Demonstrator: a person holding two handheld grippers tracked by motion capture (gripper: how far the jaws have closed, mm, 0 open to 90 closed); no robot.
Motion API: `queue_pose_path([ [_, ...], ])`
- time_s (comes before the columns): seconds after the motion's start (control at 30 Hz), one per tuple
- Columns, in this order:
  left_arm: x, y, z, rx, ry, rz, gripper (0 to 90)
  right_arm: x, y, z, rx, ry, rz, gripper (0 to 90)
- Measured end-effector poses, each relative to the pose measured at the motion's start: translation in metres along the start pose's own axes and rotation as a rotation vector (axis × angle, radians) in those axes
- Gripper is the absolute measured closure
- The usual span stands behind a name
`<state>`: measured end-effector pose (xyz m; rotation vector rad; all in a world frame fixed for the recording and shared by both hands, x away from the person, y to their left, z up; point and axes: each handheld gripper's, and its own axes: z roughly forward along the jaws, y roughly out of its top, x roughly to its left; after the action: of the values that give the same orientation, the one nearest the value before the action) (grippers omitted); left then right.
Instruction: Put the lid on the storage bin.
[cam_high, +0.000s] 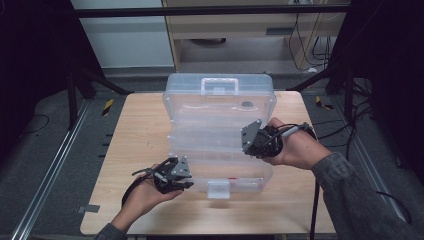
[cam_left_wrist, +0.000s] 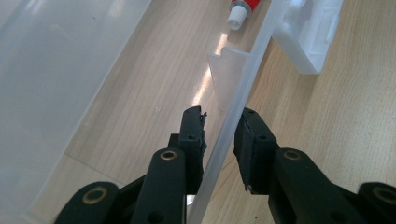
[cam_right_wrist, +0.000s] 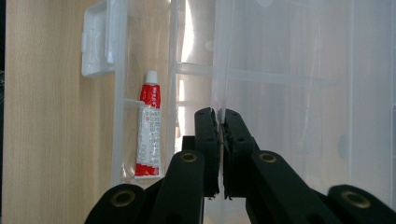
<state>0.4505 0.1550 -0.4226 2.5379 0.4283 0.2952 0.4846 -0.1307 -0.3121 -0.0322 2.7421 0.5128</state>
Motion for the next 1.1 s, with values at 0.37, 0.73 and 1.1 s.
queue_pose_path([
  [0.37,0.003,0.0,0.0,-0.004,0.0,0.042,72.3,0.001,-0.001,0.0,0.0,0.01,0.005,86.3],
  [0.73,-0.005,-0.008,-0.027,-0.073,0.032,-0.055,55.8,0.0,-0.003,0.0,-0.002,0.009,0.009,85.8],
  [1.1,0.008,-0.005,-0.072,-0.227,0.017,-0.092,65.4,0.0,-0.003,-0.001,0.001,0.009,0.007,85.5],
])
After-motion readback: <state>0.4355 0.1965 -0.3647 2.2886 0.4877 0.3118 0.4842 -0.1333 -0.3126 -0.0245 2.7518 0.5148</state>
